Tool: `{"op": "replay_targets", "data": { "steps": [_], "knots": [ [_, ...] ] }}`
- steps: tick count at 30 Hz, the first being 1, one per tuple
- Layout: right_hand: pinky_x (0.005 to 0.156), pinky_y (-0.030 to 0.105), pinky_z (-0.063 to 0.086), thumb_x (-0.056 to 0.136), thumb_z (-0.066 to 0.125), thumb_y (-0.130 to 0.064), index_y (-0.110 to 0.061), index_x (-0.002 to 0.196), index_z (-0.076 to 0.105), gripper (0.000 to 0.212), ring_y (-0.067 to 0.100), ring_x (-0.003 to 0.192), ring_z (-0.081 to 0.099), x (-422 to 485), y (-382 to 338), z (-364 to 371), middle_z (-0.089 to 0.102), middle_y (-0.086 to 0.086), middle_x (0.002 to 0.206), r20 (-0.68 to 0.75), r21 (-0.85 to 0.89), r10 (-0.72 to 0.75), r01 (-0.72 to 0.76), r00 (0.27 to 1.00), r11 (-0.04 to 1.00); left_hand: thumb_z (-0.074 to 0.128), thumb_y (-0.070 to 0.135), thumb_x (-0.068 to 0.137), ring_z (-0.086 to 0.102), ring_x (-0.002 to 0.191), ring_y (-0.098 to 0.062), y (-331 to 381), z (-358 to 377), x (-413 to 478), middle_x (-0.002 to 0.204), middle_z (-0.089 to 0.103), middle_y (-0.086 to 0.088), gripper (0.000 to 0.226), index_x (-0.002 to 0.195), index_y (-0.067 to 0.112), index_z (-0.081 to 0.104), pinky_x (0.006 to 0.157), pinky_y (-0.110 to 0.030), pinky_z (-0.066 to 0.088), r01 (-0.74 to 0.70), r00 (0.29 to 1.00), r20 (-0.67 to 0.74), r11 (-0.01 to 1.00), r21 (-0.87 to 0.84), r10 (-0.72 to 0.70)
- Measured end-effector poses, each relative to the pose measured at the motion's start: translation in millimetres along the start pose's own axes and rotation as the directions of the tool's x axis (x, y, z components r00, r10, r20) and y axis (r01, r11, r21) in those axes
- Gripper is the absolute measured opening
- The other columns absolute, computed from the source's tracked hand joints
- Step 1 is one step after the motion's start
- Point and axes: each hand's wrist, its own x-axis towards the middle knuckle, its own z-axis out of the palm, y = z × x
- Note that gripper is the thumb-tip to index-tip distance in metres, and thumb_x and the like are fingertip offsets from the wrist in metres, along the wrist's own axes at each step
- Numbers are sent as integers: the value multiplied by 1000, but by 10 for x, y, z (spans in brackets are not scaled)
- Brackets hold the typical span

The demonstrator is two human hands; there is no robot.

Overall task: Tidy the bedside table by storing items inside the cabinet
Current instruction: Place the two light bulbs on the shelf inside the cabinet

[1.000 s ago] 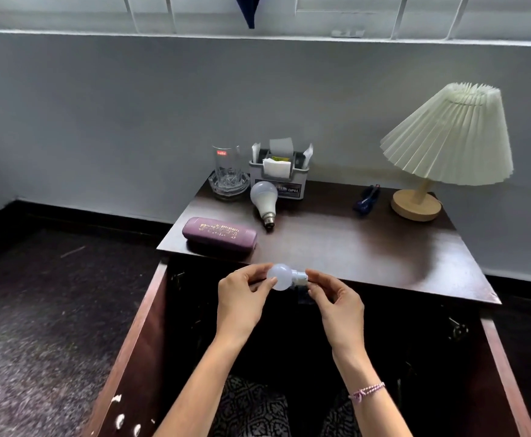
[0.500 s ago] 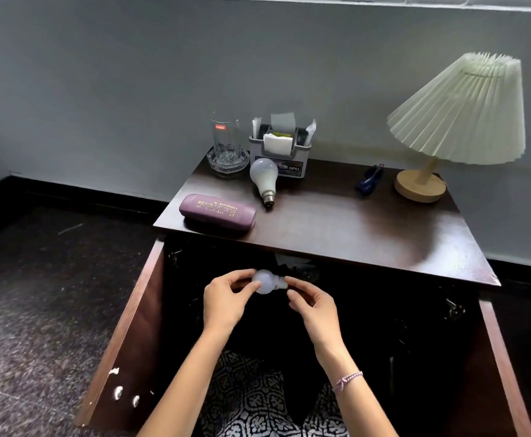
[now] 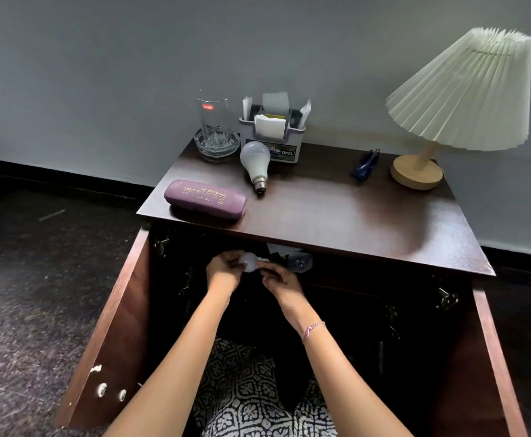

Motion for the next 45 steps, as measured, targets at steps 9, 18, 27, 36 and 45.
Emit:
{"op": "replay_targets", "data": {
  "steps": [9,18,27,36,45],
  "knots": [
    [98,26,38,82,33,22,11,118,57,45,29,117,53,541,-176,20,54,27,129,78,-269,13,9,997,963,58,-4,82,66,92,-32,43,97,107,106,70,-18,24,102,4,70,86,-48,55,114,993,-11,993,-42,-114],
    [109,39,36,94,39,-2,-3,126,55,36,30,124,48,716,-91,-71,55,17,132,37,-490,51,-26,998,871,55,-1,86,64,86,-27,198,153,37,100,67,-16,14,86,10,64,84,-45,56,99,995,-28,993,-62,-101],
    [94,26,35,96,37,-7,-7,129,52,36,28,122,49,512,-131,-203,55,12,131,-42,-517,-17,-7,999,856,54,5,86,64,99,-29,185,138,11,94,69,-5,18,76,15,66,95,-42,50,97,995,-12,995,11,-97],
    [98,14,35,93,41,-3,-21,128,56,42,7,120,49,-215,-283,-318,53,-4,134,-8,-415,-146,129,989,901,51,6,81,65,97,-27,389,-71,-317,100,70,-12,23,94,8,69,93,-40,51,-82,996,52,981,177,74],
    [79,18,54,91,42,2,-24,94,69,38,7,95,67,-804,-708,-267,72,-4,96,-122,-122,-380,366,917,923,59,22,85,69,84,-17,879,-258,-913,84,74,-5,18,84,12,74,84,-32,54,-301,944,228,910,286,240]
  ]
}}
